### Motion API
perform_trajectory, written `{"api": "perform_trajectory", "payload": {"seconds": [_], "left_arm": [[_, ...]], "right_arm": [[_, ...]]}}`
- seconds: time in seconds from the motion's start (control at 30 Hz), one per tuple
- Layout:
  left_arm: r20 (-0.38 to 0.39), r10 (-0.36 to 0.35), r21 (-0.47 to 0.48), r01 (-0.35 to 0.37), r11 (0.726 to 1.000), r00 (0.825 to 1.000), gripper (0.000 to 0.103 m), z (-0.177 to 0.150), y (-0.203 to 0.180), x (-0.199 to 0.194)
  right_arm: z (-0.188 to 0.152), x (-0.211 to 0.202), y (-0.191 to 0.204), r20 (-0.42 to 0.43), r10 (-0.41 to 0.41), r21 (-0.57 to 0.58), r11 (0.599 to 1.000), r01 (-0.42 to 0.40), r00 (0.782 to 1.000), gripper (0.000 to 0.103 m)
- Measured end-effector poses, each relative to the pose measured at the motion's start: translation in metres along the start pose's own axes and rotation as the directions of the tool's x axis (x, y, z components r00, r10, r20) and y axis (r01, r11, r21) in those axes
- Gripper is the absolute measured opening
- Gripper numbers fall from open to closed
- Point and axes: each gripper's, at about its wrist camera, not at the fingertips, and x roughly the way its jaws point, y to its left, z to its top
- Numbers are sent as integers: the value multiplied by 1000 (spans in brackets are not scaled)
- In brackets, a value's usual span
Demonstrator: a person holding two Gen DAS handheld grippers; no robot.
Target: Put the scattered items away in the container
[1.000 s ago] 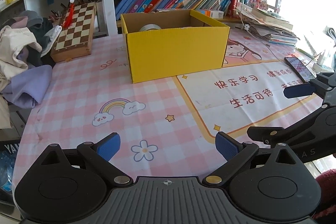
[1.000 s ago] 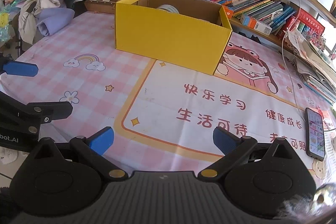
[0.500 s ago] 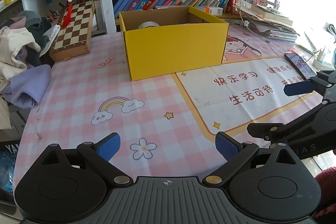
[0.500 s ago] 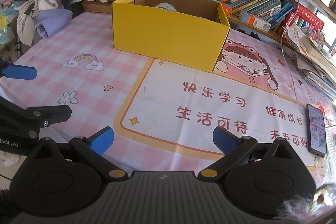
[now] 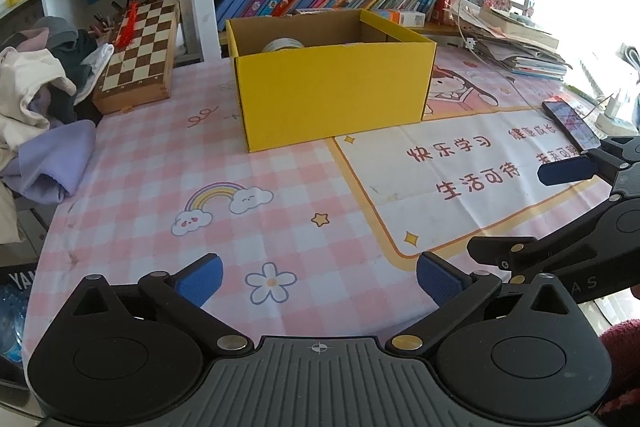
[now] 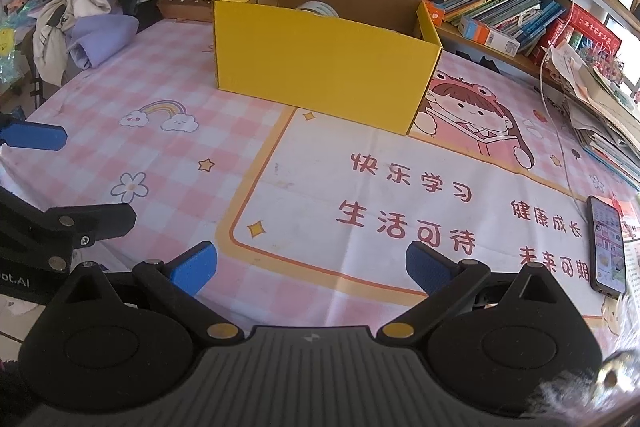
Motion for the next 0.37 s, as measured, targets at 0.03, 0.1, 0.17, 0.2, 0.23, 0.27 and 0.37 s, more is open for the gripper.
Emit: {"api": "perform_trajectory", "payload": {"seconds": [0.03,0.1,0.17,0.2,0.23,0.27,0.37], "left_arm": [[-1,-1,0,1,1000,1000,103,0,0,0],[-2,-4,-1,4,1000,1000,103,0,0,1],[-2,-8,-1,8,1000,1000,103,0,-1,1],[-1,-12,0,12,1000,1000,103,0,-1,1],[1,-17,1,17,1000,1000,103,1,-1,0],[3,-20,3,20,1000,1000,103,1,-2,0],[10,-18,9,18,1000,1000,103,1,-3,-1]], "right_arm": [[0,0,0,0,0,1,1000,0,1000,102],[-1,0,-1,-1,0,3,1000,0,1000,102],[-2,0,-1,-3,1,3,1000,-1,1000,102],[-2,0,-1,-4,2,3,1000,-2,1000,102],[-2,1,-1,-5,2,5,1000,-2,1000,102],[-2,1,-1,-6,2,6,1000,-2,1000,102],[-2,2,-3,-8,2,13,1000,-2,1000,102]]}}
